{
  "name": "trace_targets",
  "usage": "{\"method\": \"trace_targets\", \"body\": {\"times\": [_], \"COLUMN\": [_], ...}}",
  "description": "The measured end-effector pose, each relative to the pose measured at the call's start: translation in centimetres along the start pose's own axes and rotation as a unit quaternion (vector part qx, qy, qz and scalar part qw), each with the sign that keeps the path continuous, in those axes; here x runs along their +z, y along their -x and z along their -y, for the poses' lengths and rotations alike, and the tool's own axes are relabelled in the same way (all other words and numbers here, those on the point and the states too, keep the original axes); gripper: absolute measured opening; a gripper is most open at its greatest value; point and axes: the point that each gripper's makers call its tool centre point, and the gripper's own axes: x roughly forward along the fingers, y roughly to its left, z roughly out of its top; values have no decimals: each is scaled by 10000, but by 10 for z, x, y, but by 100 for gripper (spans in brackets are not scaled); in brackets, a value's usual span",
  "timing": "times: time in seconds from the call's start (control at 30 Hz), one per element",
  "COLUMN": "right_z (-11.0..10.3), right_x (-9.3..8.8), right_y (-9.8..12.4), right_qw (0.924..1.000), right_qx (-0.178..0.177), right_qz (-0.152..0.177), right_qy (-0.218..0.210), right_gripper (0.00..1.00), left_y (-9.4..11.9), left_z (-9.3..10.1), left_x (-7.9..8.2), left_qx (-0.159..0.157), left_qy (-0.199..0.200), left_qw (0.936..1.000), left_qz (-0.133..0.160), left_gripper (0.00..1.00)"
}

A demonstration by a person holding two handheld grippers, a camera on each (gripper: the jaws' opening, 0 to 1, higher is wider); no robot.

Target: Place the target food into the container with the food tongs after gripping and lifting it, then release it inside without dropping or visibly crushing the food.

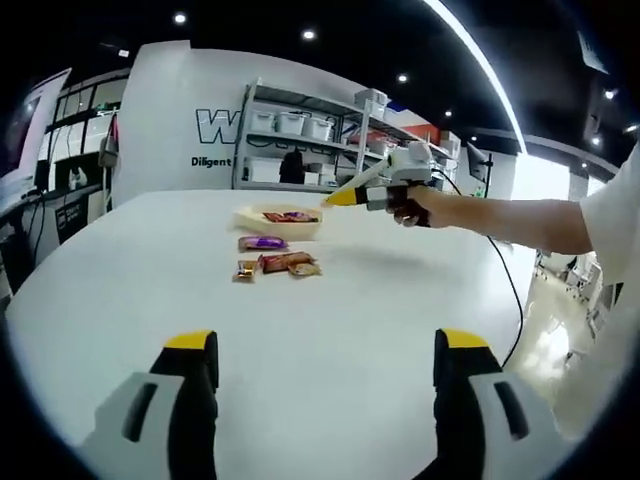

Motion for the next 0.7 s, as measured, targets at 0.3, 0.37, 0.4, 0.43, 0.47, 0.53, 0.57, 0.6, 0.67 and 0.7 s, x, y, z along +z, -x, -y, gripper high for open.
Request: {"method": "trace_targets", "body": {"times": [0.3,0.37,0.4,0.43,0.47,0.53,0.57,0.6,0.67,0.7], "right_z": [-26,-34,-36,-41,-44,-50,-54,-57,-63,-67], "right_x": [2,2,3,4,4,5,5,5,6,6], "right_y": [8,11,12,14,14,17,18,19,22,23], "right_qw": [9996,9993,9992,9990,9989,9985,9984,9982,9978,9976], "right_qx": [243,289,287,310,360,389,425,454,512,542], "right_qz": [85,111,120,176,199,232,237,258,298,320], "right_qy": [150,206,233,260,218,293,288,287,305,300], "right_gripper": [14,14,14,14,14,14,14,14,14,14], "left_y": [-2,-2,-2,-2,-2,-2,-2,-2,-3,-3], "left_z": [7,6,6,7,7,8,8,10,11,12], "left_x": [3,1,1,1,1,0,0,0,0,0], "left_qx": [-88,-80,-78,-78,-87,-93,-96,-114,-124,-136], "left_qy": [-69,-105,-126,-136,-126,-127,-133,-133,-140,-138], "left_qw": [9999,9999,9999,9999,9999,9999,9999,9998,9998,9998], "left_qz": [21,-43,-44,-31,-36,-40,-37,-49,-43,-48], "left_gripper": [87,88,88,88,88,88,88,87,87,87]}}
